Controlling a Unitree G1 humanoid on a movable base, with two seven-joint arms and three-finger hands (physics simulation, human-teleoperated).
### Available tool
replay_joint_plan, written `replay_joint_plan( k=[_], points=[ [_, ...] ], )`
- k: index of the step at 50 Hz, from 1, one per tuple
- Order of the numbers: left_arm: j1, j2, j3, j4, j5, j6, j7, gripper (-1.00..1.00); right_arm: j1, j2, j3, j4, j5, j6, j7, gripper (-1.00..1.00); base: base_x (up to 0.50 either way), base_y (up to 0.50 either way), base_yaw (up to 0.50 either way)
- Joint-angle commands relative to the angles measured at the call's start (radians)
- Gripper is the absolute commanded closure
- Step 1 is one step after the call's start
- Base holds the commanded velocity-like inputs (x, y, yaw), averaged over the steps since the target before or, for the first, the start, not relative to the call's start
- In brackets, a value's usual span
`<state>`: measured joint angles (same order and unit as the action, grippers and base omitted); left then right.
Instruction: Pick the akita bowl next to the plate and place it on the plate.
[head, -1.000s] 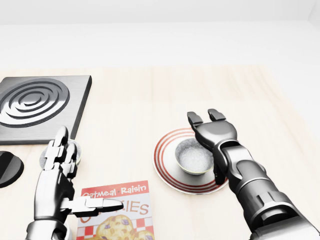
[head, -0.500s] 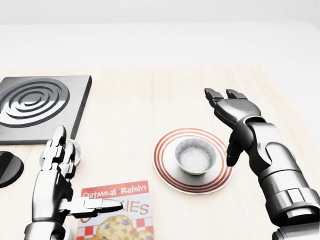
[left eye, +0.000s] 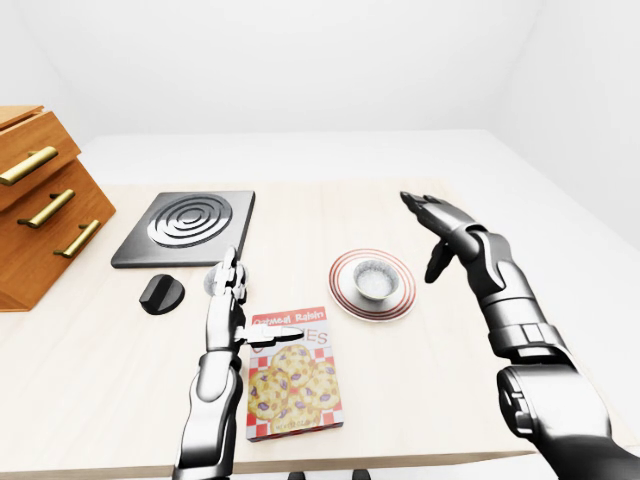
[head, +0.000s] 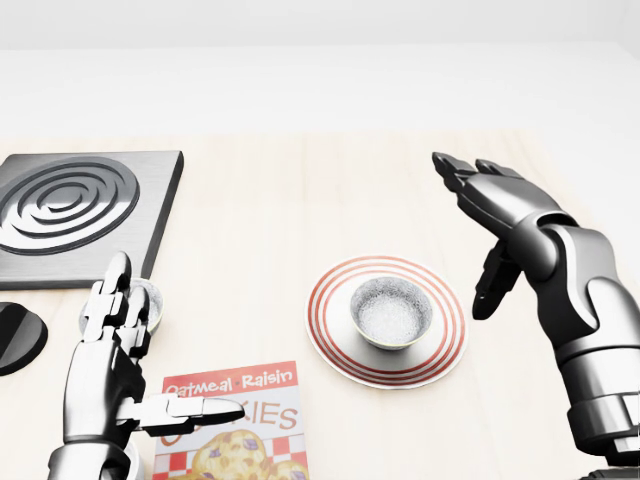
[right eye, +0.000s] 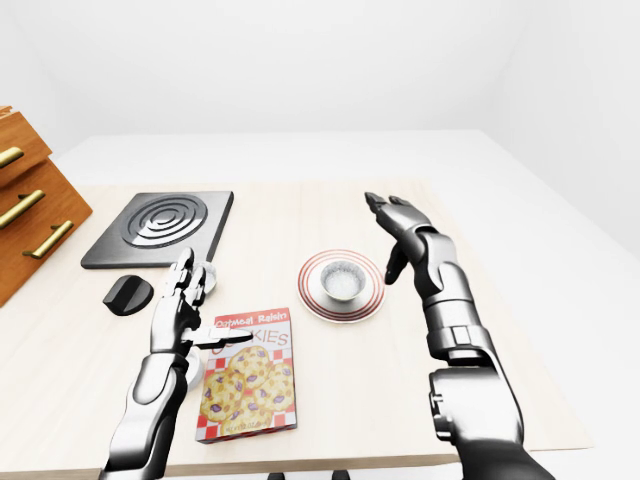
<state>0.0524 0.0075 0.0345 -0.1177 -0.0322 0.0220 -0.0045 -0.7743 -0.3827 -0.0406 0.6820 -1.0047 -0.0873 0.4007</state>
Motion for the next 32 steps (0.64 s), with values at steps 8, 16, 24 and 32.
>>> replay_joint_plan(
  k=[8,16,24,32],
  points=[
    [0.005,0.0,-0.001,0.003,0.002,-0.007,0.001,-1.0,0.094,-0.056,-0.075,-0.291,0.138,0.0,0.19,-1.0,0.0,0.0,0.0],
    [0.017,-0.002,-0.003,-0.014,0.001,-0.004,-0.001,-1.0,0.09,-0.067,-0.085,-0.332,0.159,0.0,0.22,-1.0,0.0,0.0,0.0],
    [0.019,-0.002,-0.003,-0.018,0.002,-0.004,0.0,-1.0,0.098,-0.074,-0.097,-0.375,0.179,0.0,0.246,-1.0,0.0,0.0,0.0],
    [0.015,0.001,0.003,-0.003,0.004,-0.013,-0.001,-1.0,0.134,-0.079,-0.111,-0.434,0.2,0.0,0.264,-1.0,0.0,0.0,0.0]
  ],
)
